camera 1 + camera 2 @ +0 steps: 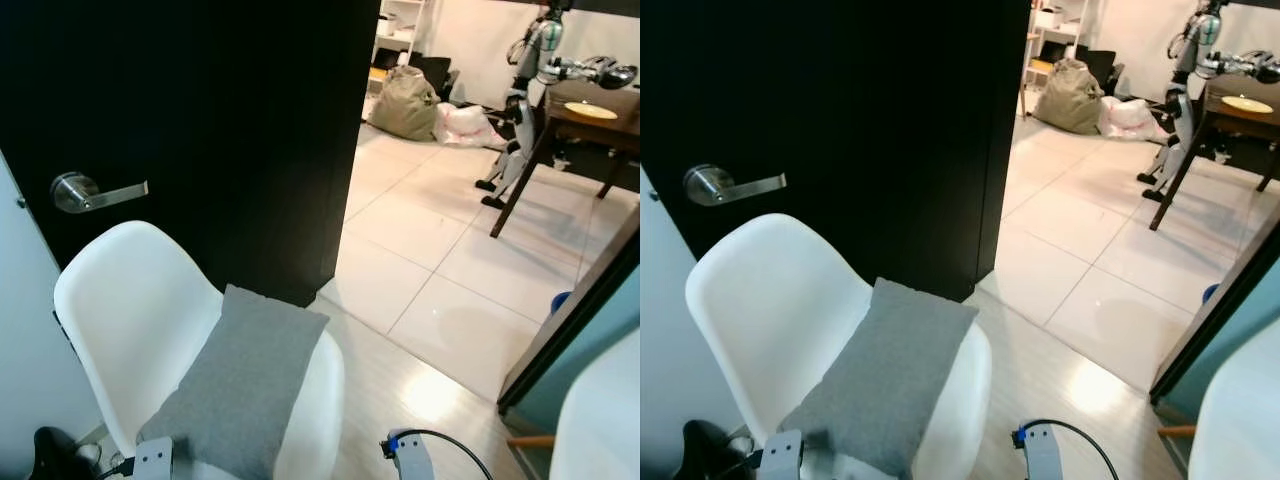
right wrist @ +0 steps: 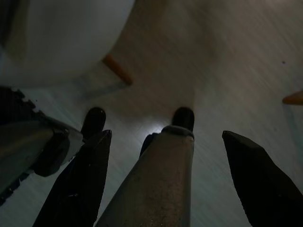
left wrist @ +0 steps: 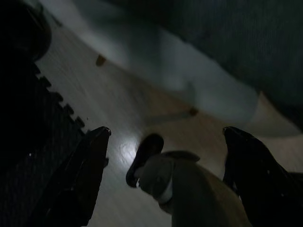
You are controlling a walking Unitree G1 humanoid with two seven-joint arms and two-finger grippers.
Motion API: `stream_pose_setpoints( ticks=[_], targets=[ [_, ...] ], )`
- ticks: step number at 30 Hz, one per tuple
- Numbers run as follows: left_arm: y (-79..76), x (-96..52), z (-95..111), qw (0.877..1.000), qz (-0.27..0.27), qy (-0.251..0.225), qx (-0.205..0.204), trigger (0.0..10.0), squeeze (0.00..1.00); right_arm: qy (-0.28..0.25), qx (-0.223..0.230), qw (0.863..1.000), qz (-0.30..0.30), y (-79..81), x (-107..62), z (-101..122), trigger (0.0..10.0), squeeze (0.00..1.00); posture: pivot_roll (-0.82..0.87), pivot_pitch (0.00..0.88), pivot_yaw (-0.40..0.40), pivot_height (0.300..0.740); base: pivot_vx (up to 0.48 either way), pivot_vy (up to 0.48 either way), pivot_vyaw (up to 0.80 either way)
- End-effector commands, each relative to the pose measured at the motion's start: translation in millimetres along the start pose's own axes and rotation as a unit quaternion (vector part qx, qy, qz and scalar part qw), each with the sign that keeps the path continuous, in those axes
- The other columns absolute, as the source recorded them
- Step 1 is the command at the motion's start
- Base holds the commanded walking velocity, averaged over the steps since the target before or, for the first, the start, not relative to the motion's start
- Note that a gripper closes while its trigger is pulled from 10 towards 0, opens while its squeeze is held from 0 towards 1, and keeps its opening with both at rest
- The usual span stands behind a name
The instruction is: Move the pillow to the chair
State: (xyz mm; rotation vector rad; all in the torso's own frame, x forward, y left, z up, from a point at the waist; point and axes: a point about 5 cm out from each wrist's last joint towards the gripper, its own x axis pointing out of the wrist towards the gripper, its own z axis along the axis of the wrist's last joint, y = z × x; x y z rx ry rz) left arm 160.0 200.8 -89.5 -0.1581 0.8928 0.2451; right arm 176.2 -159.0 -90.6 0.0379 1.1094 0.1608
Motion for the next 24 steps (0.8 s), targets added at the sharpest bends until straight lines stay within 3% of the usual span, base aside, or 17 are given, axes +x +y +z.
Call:
stream_pose_setpoints(
  ticks=[1,6,9,24],
  targets=[
    [0.9,-0.6,-5.0,1.0,0.001,0.015,-0.013,10.0,0.0,0.006,-0.015,1.0,0.004,2.1,0.3,-1.8,10.0,0.0,0.18,0.0,-0.083,0.74,-0.337,0.0,0.0],
    [0.3,-0.3,-4.4,1.0,-0.005,0.017,-0.004,10.0,0.0,0.007,-0.02,1.0,0.004,2.5,0.3,-2.2,10.0,0.0,0.18,0.0,-0.076,0.74,-0.349,0.0,0.0],
    [-0.6,0.0,-4.2,1.0,-0.007,0.018,-0.003,10.0,0.0,0.012,-0.023,1.0,0.002,1.7,0.2,-3.6,10.0,0.0,0.17,0.0,-0.074,0.74,0.255,0.0,0.0],
    [-1.9,-0.4,-6.6,1.0,-0.009,0.023,-0.007,10.0,0.0,0.018,-0.025,1.0,-0.002,-1.8,-0.7,-6.8,10.0,0.0,0.17,0.0,-0.082,0.74,-0.355,0.0,0.0]
  ],
)
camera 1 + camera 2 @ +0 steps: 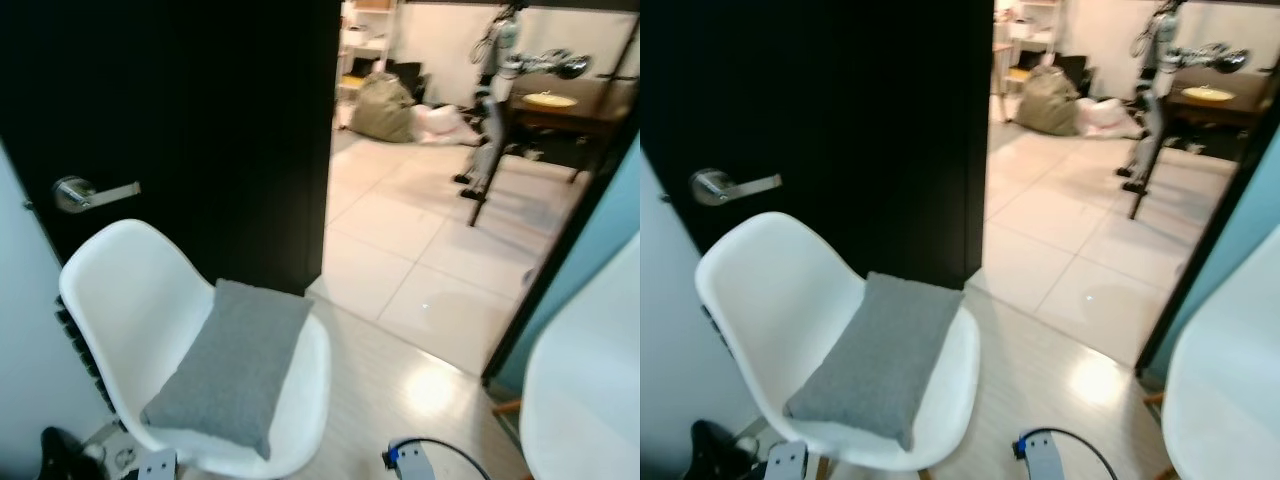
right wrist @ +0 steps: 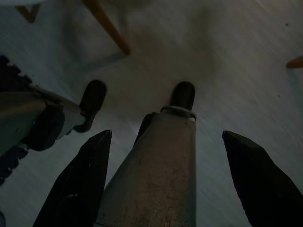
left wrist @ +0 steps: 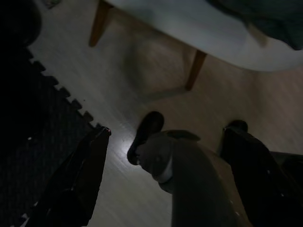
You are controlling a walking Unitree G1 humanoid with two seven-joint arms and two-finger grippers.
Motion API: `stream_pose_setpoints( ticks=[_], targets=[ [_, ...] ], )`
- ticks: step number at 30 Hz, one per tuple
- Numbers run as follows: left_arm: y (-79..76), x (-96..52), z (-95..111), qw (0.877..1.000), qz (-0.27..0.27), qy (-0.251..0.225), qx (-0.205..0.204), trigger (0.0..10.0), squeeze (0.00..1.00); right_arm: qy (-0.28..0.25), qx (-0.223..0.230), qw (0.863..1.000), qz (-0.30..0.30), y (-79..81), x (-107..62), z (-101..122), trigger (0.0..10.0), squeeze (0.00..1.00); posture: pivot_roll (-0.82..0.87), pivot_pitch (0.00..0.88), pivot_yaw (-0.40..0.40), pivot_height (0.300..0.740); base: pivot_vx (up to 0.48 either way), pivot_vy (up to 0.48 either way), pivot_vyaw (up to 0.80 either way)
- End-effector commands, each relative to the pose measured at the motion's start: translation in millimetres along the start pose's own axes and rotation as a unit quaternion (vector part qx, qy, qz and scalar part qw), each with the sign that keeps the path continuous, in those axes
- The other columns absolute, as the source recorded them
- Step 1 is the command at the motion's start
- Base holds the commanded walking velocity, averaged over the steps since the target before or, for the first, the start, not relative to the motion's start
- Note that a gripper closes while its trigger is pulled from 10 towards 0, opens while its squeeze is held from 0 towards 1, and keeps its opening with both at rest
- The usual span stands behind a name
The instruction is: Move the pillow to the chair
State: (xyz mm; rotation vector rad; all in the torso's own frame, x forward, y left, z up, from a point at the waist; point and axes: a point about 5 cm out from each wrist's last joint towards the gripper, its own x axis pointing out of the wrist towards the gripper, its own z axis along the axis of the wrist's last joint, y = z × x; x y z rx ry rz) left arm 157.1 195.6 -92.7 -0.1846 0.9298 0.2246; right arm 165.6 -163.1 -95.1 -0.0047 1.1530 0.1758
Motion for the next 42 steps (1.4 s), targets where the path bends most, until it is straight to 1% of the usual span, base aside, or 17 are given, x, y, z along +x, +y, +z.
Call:
stream_pose_setpoints(
  ticks=[1,16,18,19,29,30,33,42],
  targets=[
    [2.2,-0.4,-1.2,1.0,0.003,0.002,-0.002,10.0,0.0,-0.006,-0.006,1.0,0.002,1.3,0.4,5.0,10.0,0.0,0.17,0.0,-0.082,0.74,-0.371,0.0,0.0],
    [-1.7,0.6,2.3,1.0,-0.003,-0.004,0.0,10.0,0.0,-0.005,-0.003,1.0,0.003,0.6,0.2,5.0,10.0,0.0,0.17,0.0,-0.084,0.74,-0.284,0.0,-0.73],
    [-1.9,0.6,2.4,1.0,-0.003,-0.004,0.0,10.0,0.0,-0.009,0.005,1.0,0.001,0.2,0.1,5.3,10.0,0.0,0.17,0.0,-0.084,0.74,-0.371,0.0,-0.74],
    [-2.1,0.6,2.3,1.0,-0.003,-0.005,-0.001,10.0,0.0,-0.011,0.011,1.0,-0.002,-0.4,0.1,5.6,10.0,0.0,0.17,0.0,-0.085,0.74,-0.262,0.0,0.0],
    [-3.4,0.8,2.9,1.0,-0.005,-0.006,-0.001,10.0,0.0,-0.01,0.004,1.0,-0.003,-1.5,-0.2,5.9,10.0,0.0,0.17,0.0,-0.087,0.74,-0.267,0.0,0.0],
    [-3.8,0.8,3.4,1.0,-0.005,-0.008,0.0,10.0,0.0,-0.006,-0.004,1.0,0.001,-1.2,-0.2,5.3,10.0,0.0,0.17,0.0,-0.088,0.74,0.0,0.0,-0.45],
    [-4.0,0.9,3.8,1.0,-0.004,-0.01,0.001,10.0,0.0,0.0,-0.007,1.0,0.002,-1.2,-0.2,4.2,10.0,0.0,0.16,0.0,-0.089,0.74,0.0,0.0,-0.76],
    [-5.8,1.3,5.2,1.0,-0.011,-0.01,0.011,10.0,0.0,0.001,0.0,1.0,-0.004,-2.8,-0.4,3.8,10.0,0.0,0.17,0.0,-0.089,0.74,0.0,0.0,-0.76]
  ],
)
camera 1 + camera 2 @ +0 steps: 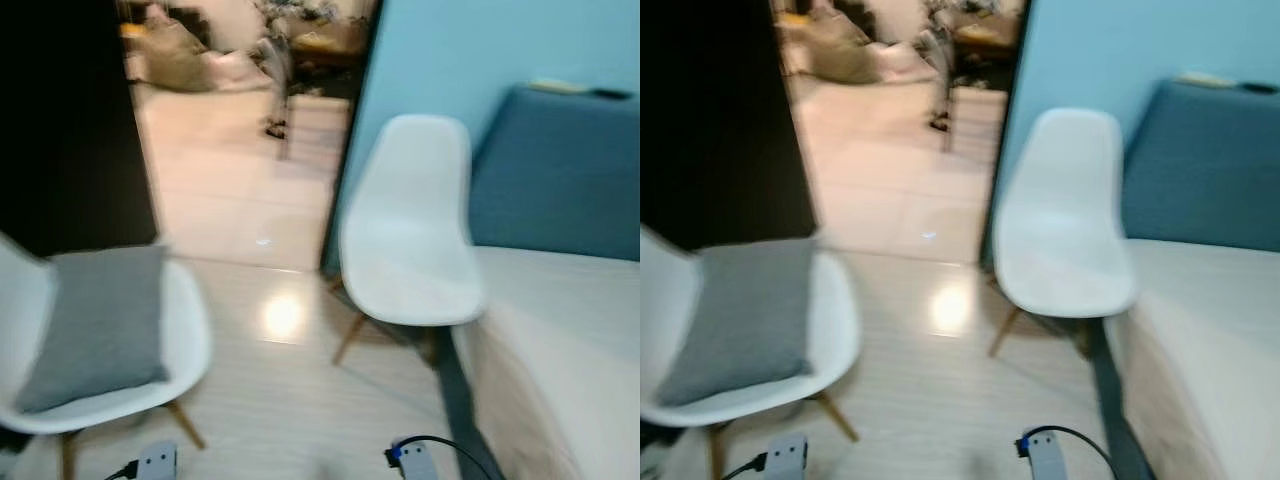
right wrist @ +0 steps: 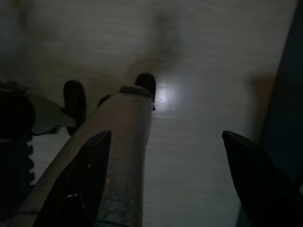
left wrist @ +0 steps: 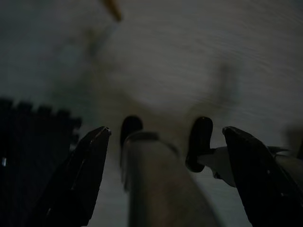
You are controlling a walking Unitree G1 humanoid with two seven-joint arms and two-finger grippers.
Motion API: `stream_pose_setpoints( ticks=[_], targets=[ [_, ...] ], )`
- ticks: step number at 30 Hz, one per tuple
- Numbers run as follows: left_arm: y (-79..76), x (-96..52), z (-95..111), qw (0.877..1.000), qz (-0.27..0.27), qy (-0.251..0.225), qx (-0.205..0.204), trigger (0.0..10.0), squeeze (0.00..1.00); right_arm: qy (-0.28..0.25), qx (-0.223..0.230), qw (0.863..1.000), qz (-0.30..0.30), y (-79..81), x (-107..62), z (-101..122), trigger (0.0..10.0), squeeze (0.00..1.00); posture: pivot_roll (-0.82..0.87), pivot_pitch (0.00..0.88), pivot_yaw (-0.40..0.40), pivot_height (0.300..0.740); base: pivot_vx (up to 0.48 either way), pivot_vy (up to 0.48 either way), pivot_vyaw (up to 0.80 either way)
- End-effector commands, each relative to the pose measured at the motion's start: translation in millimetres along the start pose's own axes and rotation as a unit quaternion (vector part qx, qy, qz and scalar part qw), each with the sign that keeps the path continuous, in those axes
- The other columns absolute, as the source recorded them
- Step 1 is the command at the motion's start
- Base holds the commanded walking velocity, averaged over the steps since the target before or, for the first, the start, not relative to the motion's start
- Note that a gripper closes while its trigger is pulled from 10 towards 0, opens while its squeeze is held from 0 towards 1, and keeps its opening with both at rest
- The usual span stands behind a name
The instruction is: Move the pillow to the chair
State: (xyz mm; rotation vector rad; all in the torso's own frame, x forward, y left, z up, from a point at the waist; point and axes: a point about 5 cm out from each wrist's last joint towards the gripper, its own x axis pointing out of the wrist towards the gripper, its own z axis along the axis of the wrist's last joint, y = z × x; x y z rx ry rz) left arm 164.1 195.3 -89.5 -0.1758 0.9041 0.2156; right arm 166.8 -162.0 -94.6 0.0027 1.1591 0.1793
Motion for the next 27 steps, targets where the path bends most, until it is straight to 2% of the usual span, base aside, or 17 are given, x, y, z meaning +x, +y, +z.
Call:
stream_pose_setpoints(
  ticks=[1,11,15,27],
  targets=[
    [-4.0,-0.2,-1.9,1.0,-0.009,0.003,0.008,10.0,0.0,-0.001,-0.003,1.0,-0.009,-4.3,-0.7,2.6,10.0,0.0,0.17,0.0,-0.089,0.74,0.0,0.0,-0.76],
    [-7.0,0.1,-1.5,1.0,-0.02,0.004,0.019,10.0,0.0,0.0,-0.006,1.0,-0.024,-7.8,-1.2,3.2,10.0,0.0,0.16,0.0,-0.088,0.74,0.0,0.0,-0.75],
    [-9.1,0.4,0.0,0.999,-0.031,0.001,0.037,10.0,0.0,-0.009,0.006,0.999,-0.041,-11.5,-1.8,4.9,10.0,0.0,0.16,0.0,-0.083,0.74,0.0,0.0,-0.75],
    [-12.7,0.7,1.7,0.998,-0.043,-0.004,0.049,10.0,0.0,-0.022,0.02,0.998,-0.061,-17.9,-3.2,7.8,10.0,0.0,0.16,0.0,-0.079,0.74,0.0,0.0,-0.75]
  ],
)
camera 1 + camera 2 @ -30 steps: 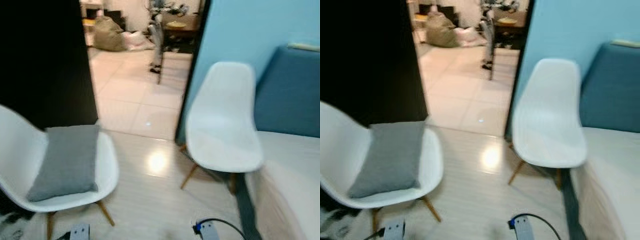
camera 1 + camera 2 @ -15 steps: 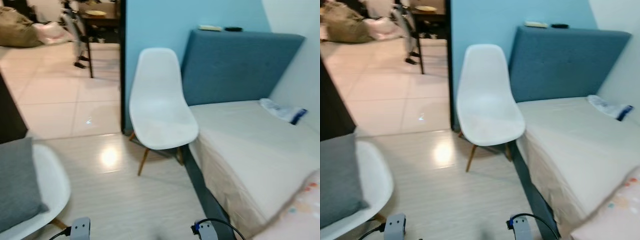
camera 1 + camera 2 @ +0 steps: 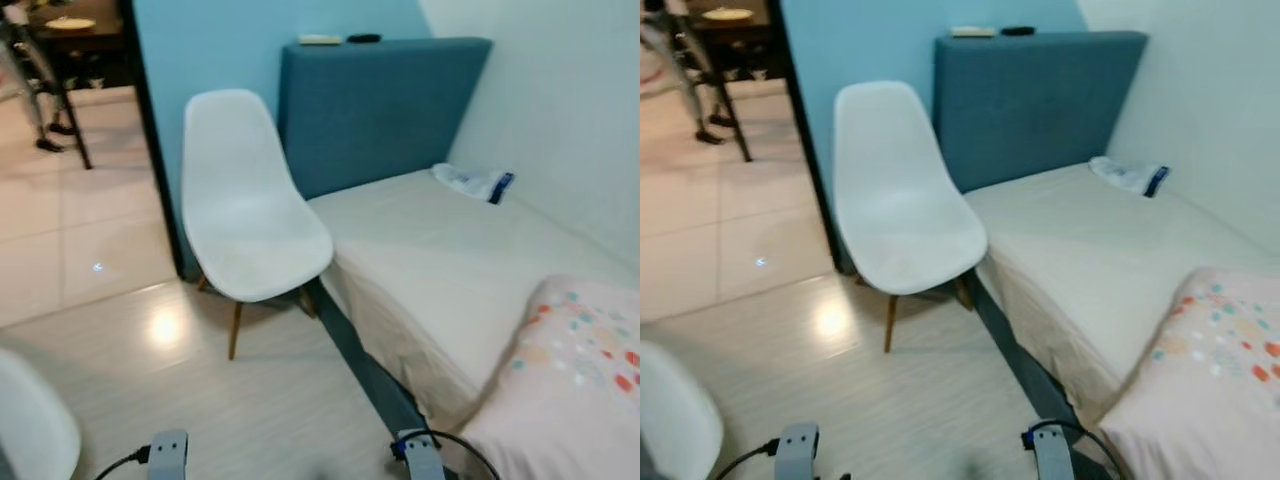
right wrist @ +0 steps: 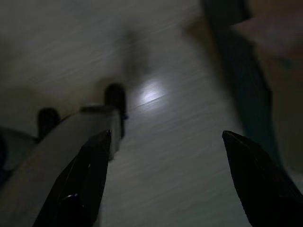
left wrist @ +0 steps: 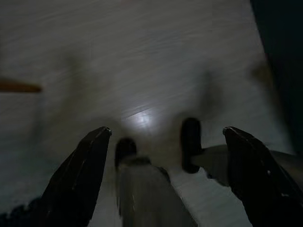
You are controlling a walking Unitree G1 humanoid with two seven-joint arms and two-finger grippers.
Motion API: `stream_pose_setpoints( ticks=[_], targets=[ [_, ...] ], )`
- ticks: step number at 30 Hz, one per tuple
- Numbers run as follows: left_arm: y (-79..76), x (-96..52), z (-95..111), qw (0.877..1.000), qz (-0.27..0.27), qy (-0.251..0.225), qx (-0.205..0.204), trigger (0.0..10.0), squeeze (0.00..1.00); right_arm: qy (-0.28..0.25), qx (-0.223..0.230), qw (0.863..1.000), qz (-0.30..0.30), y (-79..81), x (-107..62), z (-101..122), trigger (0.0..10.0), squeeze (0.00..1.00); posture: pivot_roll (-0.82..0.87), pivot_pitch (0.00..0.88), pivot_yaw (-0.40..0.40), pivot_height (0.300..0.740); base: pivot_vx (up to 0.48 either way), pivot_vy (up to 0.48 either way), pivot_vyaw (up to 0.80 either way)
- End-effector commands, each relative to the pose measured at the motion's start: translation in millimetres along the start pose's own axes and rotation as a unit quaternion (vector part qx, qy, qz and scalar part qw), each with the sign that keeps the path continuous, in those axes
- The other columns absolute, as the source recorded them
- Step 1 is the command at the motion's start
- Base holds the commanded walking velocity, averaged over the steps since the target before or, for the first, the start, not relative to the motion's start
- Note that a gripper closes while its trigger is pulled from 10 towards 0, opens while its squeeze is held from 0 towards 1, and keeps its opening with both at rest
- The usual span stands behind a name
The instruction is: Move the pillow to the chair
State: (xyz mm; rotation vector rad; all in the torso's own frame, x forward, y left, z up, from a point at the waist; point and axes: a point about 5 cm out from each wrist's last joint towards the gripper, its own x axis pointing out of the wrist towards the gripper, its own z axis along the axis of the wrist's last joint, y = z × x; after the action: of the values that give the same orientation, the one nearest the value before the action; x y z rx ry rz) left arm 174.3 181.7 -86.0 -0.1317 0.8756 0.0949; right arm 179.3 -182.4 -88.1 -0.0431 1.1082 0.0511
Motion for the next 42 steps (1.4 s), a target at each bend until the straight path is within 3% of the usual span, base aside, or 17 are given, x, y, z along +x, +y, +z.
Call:
stream_pose_setpoints(
  ticks=[1,42],
  targets=[
    [2.4,-1.4,-5.0,1.0,0.0,0.009,0.006,10.0,0.0,0.004,0.007,1.0,0.002,2.7,0.1,-4.7,10.0,0.0,0.16,0.0,-0.08,0.74,0.0,0.0,-0.75],
    [-1.1,-0.8,-5.5,1.0,-0.013,0.017,0.012,10.0,0.0,0.004,0.002,1.0,-0.006,0.6,0.0,-4.7,10.0,0.0,0.15,0.0,-0.079,0.74,0.0,0.0,-0.75]
  ],
)
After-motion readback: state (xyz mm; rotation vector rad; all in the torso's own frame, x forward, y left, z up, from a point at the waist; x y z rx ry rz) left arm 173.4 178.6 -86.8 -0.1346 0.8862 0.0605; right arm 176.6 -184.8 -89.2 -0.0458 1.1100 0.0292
